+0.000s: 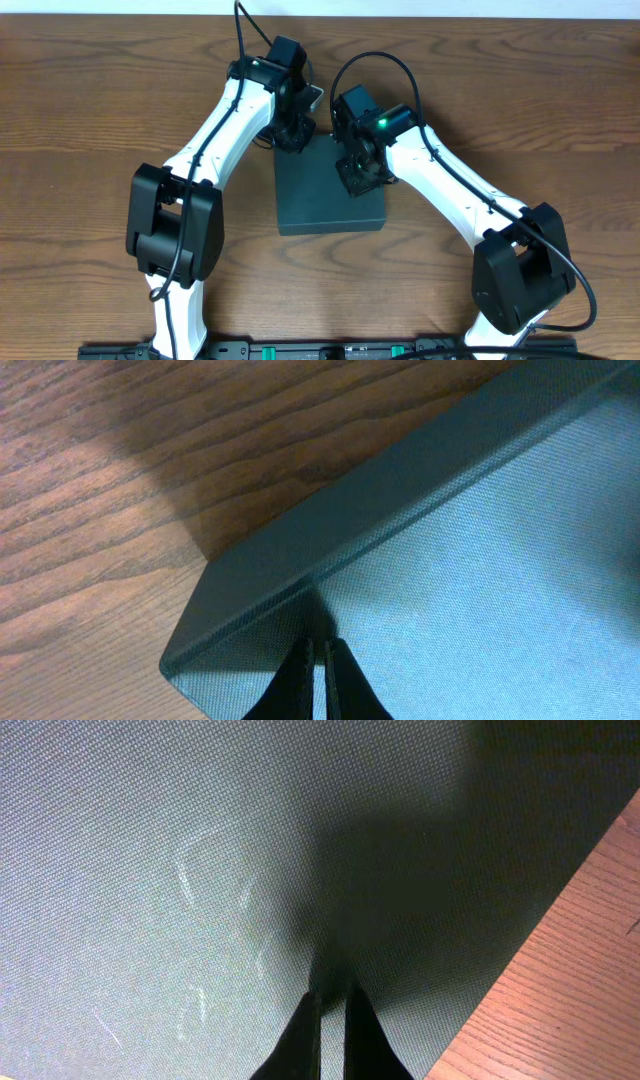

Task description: Pack container

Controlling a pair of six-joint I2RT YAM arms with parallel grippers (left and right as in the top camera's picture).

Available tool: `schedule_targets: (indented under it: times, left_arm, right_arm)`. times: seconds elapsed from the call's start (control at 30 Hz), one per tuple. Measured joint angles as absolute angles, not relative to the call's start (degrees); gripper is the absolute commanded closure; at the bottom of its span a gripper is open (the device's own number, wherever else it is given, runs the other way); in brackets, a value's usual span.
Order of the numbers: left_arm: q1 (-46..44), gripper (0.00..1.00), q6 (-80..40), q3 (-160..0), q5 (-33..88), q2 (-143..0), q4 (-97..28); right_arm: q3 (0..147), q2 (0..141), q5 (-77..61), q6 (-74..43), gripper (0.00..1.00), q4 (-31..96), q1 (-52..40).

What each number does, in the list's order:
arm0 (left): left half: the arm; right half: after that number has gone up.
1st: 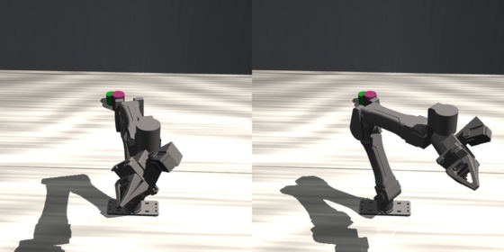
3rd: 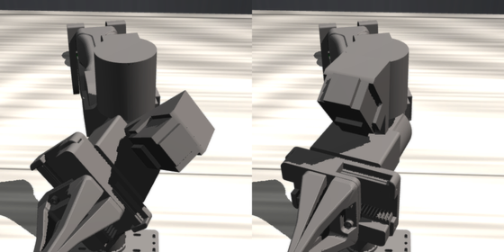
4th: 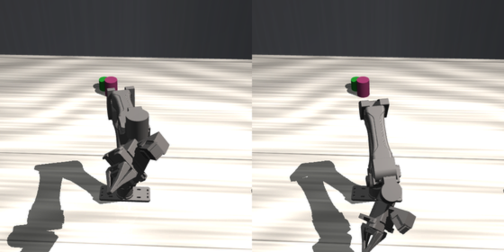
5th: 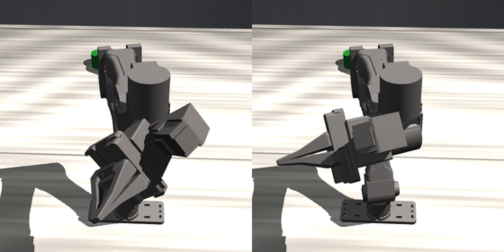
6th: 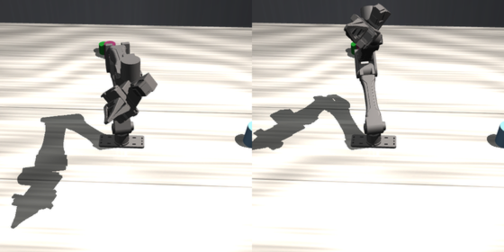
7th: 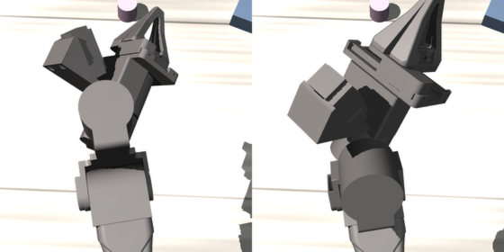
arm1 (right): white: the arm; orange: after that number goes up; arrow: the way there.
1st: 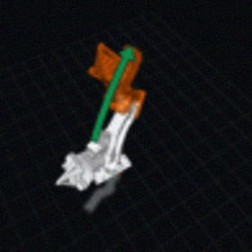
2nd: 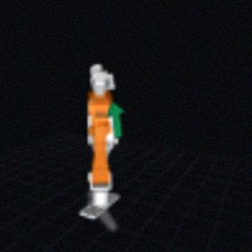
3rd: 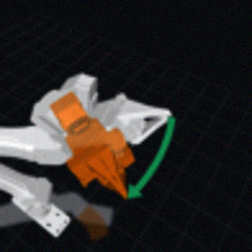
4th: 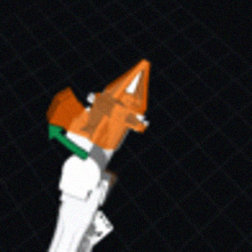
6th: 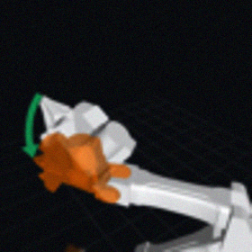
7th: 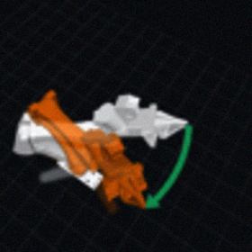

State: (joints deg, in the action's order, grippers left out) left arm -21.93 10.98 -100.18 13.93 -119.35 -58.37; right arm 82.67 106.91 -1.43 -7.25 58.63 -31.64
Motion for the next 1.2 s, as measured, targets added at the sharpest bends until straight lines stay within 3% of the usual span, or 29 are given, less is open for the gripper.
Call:
schedule_targets:
  times: [0.57, 0.6, 0.67, 0.7, 0.77, 0.8, 0.9, 1.1, 1.2]
  left_arm:
    - [-21.8, 0.93, 11.0, -97.49, 14.59, -117.73, -56.88]
    - [-21.8, 0.8, 11.0, -97.76, 14.61, -117.73, -57.69]
    - [-21.82, 0.44, 11.62, -98.28, 14.41, -117.73, -59.13]
    - [-21.91, 0.33, 11.51, -98.7, 13.98, -117.62, -59.72]
    - [-21.76, 0.14, 11.49, -99.83, 11.66, -117.4, -60.1]
    - [-21.45, 0.08, 11.53, -100.44, 10.79, -117.38, -60.14]
    - [-19.4, 0.02, 11.88, -103.42, 7.38, -116.05, -60.12]
    - [-12.03, 0.01, 11.88, -109.21, 4.45, -107.96, -59.94]
    - [-6.68, 0.01, 11.88, -110.41, 3.66, -103.31, -60.23]
  right_arm:
    - [82.5, 106.83, -1.54, -7.27, 0.97, 56.27, -31.64]
    - [82.74, 106.91, -1.58, -7.29, 0.94, 55.81, -31.62]
    - [84.31, 107.83, -1.85, -7.4, 0.85, 55.07, -31.42]
    - [85.52, 108.55, -1.87, -7.42, 0.66, 54.74, -31.31]
    - [89.14, 110.32, -1.61, -7.81, 0.38, 54.3, -30.55]
    - [90.45, 110.8, -1.41, -7.57, 0.35, 54.17, -30.17]
    - [99.09, 111.87, 0.12, -6.9, 0.19, 54.3, -27.22]
    - [115.52, 111.79, 2.42, -5.58, 0.14, 53.63, -17.21]
    - [119.98, 111.77, 3.07, -5.15, 0.05, 54.48, -10.63]
